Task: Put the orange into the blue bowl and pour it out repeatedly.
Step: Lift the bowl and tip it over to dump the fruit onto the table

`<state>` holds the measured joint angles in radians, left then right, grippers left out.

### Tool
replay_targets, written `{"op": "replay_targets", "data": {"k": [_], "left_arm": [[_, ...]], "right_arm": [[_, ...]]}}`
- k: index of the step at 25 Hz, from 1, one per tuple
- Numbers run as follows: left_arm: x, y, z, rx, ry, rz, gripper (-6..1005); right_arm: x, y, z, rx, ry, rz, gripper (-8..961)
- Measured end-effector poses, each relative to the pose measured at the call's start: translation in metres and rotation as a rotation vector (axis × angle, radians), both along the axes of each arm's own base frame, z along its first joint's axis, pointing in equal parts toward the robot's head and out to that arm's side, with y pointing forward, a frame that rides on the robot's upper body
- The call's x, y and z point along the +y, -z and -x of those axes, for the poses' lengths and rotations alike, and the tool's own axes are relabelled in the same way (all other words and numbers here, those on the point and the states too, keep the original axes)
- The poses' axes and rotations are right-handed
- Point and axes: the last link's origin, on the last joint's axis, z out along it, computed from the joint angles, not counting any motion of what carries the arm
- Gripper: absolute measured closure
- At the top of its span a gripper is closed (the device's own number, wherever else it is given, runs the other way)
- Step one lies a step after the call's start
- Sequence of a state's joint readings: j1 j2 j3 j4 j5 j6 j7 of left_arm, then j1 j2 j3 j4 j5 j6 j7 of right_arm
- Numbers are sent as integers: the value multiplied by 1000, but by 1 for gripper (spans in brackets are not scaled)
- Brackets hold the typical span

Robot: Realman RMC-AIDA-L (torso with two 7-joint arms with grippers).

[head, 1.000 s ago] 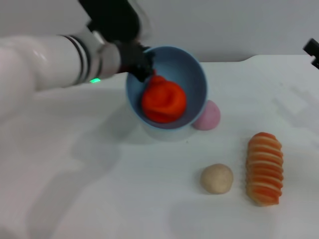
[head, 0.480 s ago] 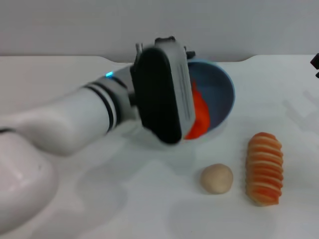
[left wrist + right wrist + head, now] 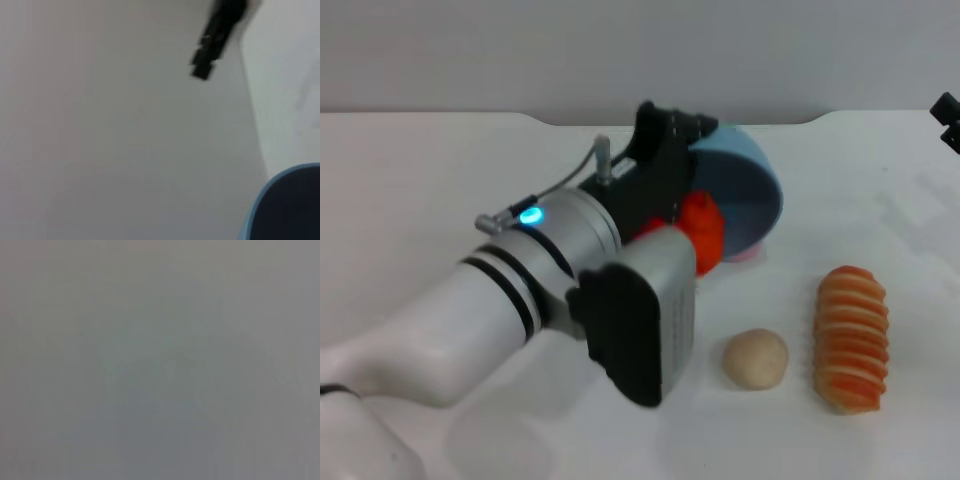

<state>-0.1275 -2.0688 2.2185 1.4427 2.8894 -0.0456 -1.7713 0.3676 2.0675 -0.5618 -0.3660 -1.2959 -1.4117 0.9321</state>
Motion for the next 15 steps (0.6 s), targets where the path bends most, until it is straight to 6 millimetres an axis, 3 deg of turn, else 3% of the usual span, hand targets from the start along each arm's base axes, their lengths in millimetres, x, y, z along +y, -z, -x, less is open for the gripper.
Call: {"op": "replay_targets", "data": {"k": [4, 15], "left_arm": [[-12, 11, 6, 59, 63, -17, 1000], [-22, 10, 17, 14, 221, -180, 1000]], "right_arm": [[1, -1, -1, 2, 8, -1, 204], [2, -5, -4, 16, 26, -20, 204]]}}
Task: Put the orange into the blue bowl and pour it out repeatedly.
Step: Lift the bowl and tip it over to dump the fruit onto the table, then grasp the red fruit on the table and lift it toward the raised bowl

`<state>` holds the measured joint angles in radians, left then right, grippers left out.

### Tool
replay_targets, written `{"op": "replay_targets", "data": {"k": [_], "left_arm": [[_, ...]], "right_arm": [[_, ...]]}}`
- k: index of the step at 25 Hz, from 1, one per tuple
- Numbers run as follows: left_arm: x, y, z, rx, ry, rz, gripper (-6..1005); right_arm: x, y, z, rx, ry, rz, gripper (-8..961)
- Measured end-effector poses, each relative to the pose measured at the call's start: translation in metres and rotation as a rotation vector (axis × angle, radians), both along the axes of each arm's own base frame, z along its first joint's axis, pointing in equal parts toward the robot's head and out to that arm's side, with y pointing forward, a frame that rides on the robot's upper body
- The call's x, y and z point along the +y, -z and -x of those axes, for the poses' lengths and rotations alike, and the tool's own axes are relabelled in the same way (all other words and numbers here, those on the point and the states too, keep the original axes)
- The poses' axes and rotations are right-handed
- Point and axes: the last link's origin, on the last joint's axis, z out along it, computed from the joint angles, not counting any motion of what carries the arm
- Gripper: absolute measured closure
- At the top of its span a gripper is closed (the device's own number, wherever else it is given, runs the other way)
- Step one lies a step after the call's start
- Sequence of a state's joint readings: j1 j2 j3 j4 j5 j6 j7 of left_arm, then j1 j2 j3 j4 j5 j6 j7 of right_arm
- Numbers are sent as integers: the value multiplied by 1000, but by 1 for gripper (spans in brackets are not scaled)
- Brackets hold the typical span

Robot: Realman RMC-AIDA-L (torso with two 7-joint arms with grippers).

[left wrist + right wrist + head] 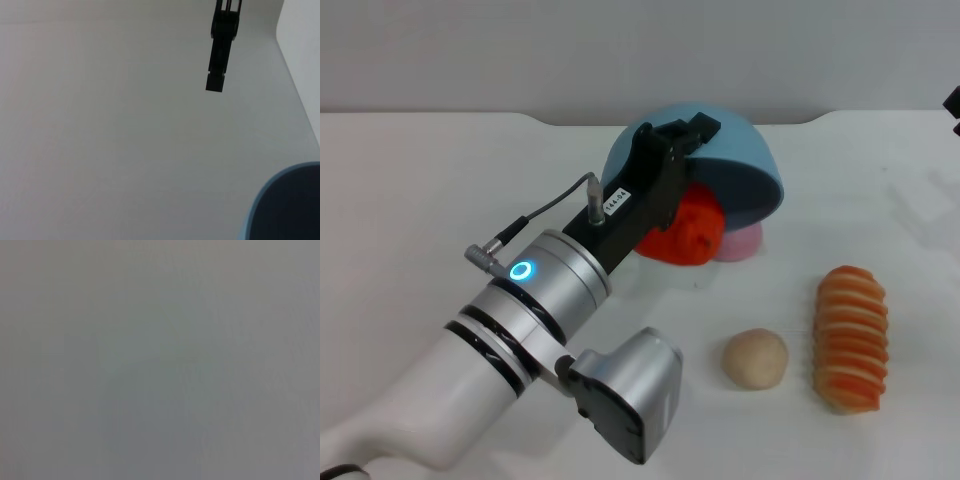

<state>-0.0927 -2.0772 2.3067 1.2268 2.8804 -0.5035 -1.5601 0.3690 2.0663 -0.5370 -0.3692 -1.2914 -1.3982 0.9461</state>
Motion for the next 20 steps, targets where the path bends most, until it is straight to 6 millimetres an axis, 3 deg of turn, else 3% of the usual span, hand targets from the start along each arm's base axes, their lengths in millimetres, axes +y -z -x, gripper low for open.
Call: {"op": "replay_targets", "data": {"k": [6, 9, 16, 20], "left_arm": [[-8, 0, -1, -43, 32, -19, 1000], [-4, -5, -3, -111, -32, -6, 1000], [43, -36, -18, -426, -429, 225, 1000], [70, -54, -15, -611, -613, 391, 999]], "right_arm": [[1, 0, 0, 3, 2, 0, 203], [1, 0, 0, 7, 4, 7, 203], [5, -2, 0, 71, 31, 194, 203], [7, -3, -1, 70, 90, 354, 204]]}}
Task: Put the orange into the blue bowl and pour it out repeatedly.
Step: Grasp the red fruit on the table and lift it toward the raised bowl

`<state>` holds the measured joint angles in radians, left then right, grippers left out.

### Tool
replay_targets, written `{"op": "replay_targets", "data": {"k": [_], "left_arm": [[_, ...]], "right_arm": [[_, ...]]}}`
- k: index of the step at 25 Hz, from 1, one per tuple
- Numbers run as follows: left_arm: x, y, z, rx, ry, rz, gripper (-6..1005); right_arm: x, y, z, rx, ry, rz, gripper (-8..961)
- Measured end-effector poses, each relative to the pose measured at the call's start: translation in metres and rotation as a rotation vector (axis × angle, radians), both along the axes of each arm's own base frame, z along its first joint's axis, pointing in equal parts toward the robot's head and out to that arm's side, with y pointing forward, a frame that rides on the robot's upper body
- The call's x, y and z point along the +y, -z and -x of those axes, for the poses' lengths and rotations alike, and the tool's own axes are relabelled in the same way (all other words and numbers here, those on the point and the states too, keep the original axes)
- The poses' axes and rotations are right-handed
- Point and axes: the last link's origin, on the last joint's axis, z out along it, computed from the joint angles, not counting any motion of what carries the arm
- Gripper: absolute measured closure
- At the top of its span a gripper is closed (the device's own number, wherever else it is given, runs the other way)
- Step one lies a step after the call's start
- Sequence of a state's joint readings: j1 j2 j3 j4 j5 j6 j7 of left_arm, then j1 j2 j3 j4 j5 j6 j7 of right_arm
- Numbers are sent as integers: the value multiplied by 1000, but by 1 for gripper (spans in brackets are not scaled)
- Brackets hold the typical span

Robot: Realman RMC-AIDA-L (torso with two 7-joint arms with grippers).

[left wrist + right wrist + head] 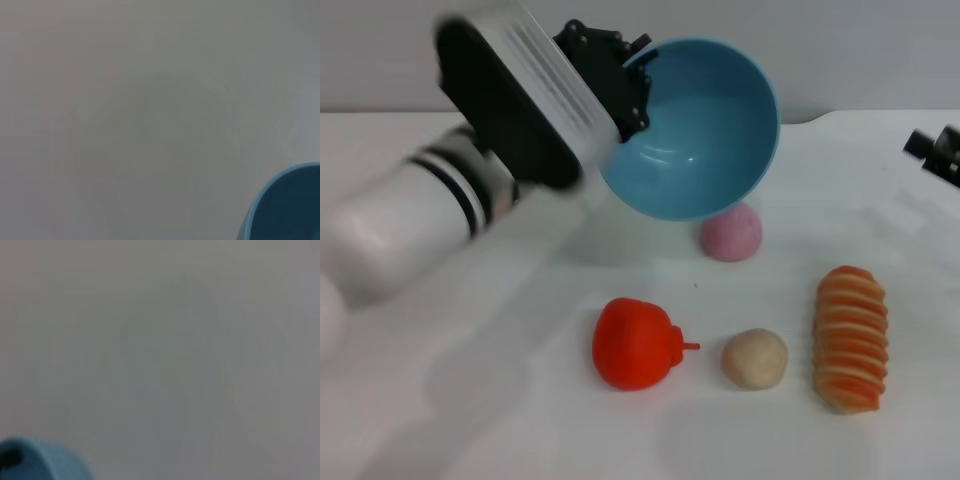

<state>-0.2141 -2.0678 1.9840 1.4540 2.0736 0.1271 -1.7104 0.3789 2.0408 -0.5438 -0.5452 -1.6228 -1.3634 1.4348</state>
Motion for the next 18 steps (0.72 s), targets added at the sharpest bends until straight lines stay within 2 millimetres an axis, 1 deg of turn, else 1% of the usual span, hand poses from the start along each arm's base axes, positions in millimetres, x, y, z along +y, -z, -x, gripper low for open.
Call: {"op": "replay_targets", "data": {"k": [3, 4, 6, 8, 12, 15, 18], "left_arm": [[19, -10, 5, -136, -154, 162, 999], [27, -15, 3, -185, -212, 217, 999], [40, -20, 1, -214, -296, 285, 1000], [52, -21, 5, -205, -389, 326, 1000], [61, -12, 11, -173, -485, 348, 1000], [62, -10, 12, -173, -491, 348, 1000], [64, -12, 9, -197, -493, 340, 999]], "right_arm": [[1, 5, 0, -27, 47, 143, 204], [2, 8, 0, -35, 63, 186, 204], [5, 13, 3, -64, 85, 279, 204], [8, 21, 10, -98, 64, 352, 211], [10, 40, 27, -148, 5, 473, 212], [12, 63, 45, -207, -23, 614, 212], [15, 83, 63, -261, -63, 707, 212]]}}
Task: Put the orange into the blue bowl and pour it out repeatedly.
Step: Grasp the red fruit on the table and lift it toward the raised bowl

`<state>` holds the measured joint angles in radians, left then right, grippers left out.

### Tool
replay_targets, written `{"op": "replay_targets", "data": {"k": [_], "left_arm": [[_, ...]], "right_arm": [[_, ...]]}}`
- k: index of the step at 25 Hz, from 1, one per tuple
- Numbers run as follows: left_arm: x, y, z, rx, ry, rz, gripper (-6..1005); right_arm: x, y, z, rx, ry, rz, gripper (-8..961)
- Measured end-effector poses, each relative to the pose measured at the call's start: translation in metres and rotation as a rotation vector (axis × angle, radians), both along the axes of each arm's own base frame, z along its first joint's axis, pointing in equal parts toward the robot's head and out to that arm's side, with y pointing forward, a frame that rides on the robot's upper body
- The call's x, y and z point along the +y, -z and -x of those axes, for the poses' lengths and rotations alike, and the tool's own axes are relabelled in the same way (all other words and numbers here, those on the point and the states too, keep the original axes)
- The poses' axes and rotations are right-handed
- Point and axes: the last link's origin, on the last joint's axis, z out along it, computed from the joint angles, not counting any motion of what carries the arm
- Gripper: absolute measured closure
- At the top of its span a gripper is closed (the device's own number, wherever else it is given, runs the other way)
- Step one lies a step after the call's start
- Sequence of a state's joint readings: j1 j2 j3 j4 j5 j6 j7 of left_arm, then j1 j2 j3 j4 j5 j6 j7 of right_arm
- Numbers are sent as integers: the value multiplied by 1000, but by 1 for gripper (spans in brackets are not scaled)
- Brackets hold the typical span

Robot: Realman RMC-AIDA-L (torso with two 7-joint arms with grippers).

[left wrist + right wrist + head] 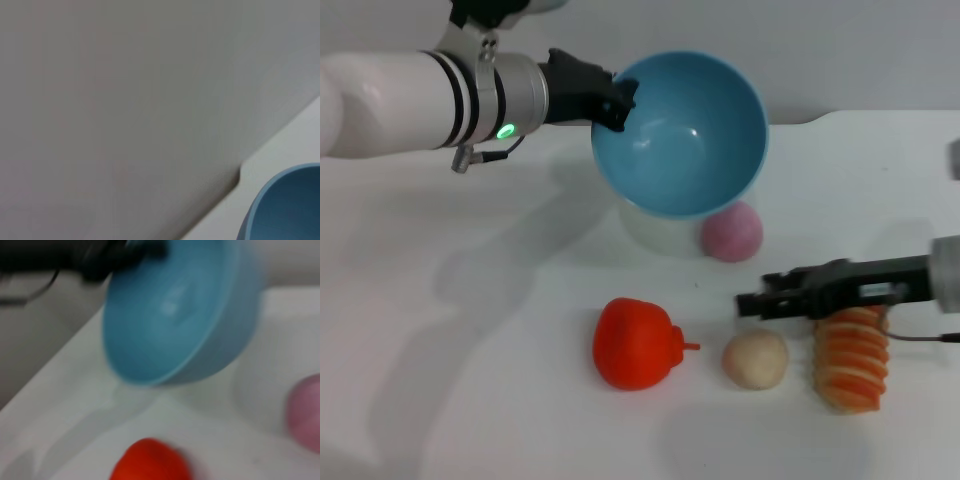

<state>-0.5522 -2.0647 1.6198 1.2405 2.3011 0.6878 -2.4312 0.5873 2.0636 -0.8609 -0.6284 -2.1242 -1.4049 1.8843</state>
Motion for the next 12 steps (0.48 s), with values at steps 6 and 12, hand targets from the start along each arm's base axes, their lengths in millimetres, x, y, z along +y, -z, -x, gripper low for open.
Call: {"op": "replay_targets", "data": {"k": [6, 12], "left_arm": [[2, -3, -5, -25, 6, -32, 999], [1, 0, -2, -14, 4, -24, 999]], "right_arm": [[1, 34, 34, 32, -65, 118, 211], [4, 53, 50, 43, -89, 125, 244]]}}
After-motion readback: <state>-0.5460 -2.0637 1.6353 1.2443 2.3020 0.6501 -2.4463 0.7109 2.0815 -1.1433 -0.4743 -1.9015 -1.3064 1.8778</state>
